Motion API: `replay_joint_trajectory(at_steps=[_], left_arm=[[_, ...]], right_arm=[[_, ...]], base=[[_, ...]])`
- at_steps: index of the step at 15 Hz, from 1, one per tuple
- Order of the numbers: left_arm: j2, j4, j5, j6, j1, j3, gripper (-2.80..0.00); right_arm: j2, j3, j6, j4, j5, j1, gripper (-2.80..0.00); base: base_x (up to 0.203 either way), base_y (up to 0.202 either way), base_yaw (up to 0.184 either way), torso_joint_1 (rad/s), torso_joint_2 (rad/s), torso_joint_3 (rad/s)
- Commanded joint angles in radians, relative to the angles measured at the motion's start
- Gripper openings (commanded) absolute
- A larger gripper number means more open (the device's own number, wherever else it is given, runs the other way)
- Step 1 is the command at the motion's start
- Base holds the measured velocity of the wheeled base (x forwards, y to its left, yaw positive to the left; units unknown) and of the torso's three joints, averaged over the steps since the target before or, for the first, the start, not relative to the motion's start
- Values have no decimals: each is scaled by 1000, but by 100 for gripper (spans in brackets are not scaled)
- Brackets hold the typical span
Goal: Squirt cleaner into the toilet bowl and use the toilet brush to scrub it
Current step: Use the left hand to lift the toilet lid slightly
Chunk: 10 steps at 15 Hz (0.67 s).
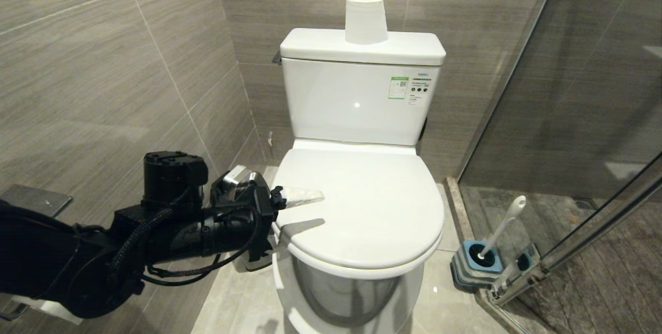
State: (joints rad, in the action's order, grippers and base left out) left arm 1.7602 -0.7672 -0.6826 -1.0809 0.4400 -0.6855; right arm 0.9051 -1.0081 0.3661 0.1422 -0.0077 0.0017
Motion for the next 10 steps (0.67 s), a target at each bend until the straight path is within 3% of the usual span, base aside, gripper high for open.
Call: replay_joint_trajectory(at_steps=[1,2,4,5,8,10], left_arm=[[-1,-4,-2,-5,-5,0,0],[1,-4,-2,-5,-9,0,0],[4,-4,-3,-4,-18,0,0],[7,-4,-3,-4,-20,-2,0],[12,-4,-2,-5,-20,-2,0],[15,-4,-2,-7,-20,-2,0]], right_arm=[[339,-203,123,211,19,1,-280],[394,-238,166,319,62,0,-280],[428,-222,250,433,265,0,-280],[429,-178,266,452,345,-3,-280],[416,-42,275,465,472,-12,-280],[405,16,271,463,654,-12,-280]], base=[[0,0,0,0,0,0],[0,0,0,0,0,0],[0,0,0,0,0,0],[0,0,0,0,0,0],[0,0,0,0,0,0],[0,0,0,0,0,0]])
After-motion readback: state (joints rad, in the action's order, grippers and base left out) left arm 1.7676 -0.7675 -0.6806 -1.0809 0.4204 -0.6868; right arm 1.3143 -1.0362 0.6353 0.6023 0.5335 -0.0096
